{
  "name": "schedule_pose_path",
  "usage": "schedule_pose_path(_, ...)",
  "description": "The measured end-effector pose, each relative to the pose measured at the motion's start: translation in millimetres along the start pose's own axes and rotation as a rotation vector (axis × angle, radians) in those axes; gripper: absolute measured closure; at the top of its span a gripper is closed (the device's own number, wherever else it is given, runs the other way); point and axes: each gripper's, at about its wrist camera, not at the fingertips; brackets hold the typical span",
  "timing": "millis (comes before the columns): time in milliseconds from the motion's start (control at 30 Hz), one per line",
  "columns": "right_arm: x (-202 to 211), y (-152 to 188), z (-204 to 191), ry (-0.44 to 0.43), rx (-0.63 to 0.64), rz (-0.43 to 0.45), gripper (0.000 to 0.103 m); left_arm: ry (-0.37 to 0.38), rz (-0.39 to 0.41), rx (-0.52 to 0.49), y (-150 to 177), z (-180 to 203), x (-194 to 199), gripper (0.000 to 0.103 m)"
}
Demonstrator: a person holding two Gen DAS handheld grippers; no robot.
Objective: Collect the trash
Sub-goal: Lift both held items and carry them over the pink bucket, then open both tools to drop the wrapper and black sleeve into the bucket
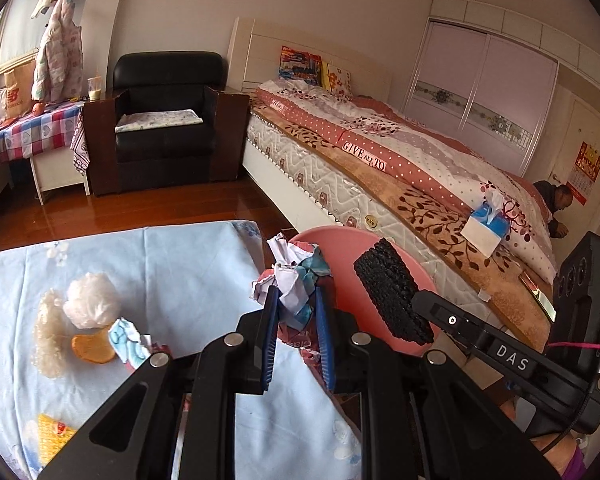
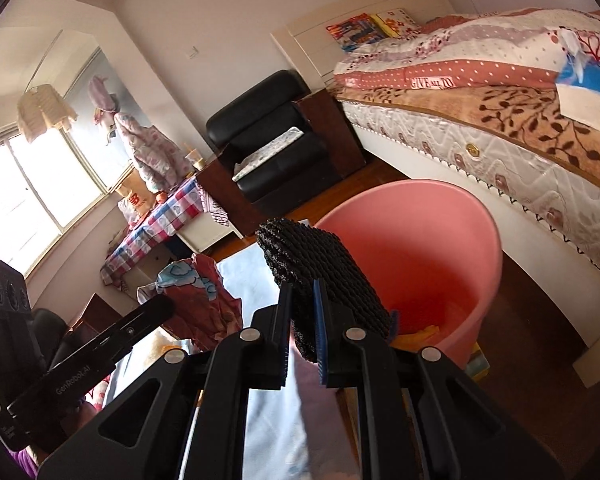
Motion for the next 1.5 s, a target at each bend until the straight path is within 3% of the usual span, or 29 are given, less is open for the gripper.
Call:
schedule_pose_path(233, -11.0, -0.7, 19.8, 0.041, -0.028, -0.009, 0.092, 0.007, -0.061, 0.01, 2.3, 12.0, -36.3, 0.086)
schedule_pose_path(400, -17.0, -0.5, 29.5, 0.053, -0.044, -0.012, 0.092, 0.024, -0.058, -0.012, 2.1, 24.1, -51.0, 0.086)
schedule_pose_path(833, -36.9, 2.7, 38.7, 0.086, -0.036, -0.042, 0.092, -0.014, -0.126, -0.029, 15.1, 29.5, -94.5, 0.084)
schedule_pose_path(1033, -38.4, 1.9, 35.4, 0.116, -0.011, -0.042, 0.091, -0.02, -0.121, -0.018, 13.2, 23.6, -95.6, 0.066)
schedule_pose_path(1300, -37.8, 2.6, 35.8, 0.142, -0.013, -0.054, 0.079, -0.006, -0.086, -0.036, 10.9, 25.1, -76.3, 0.066)
schedule_pose_path(1500, -27.5, 3.3, 22.3, 0.136, 0.008, -0.042, 0.078, 0.0, -0.044, -0.039, 6.1, 20.5, -49.1, 0.066)
Point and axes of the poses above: each gripper's, at about its wrist camera, not at the fingertips, and x roughly against the way its jaws point, z to its right, y to its underside, and after that the axes turned 7 degrees about x, right-handed
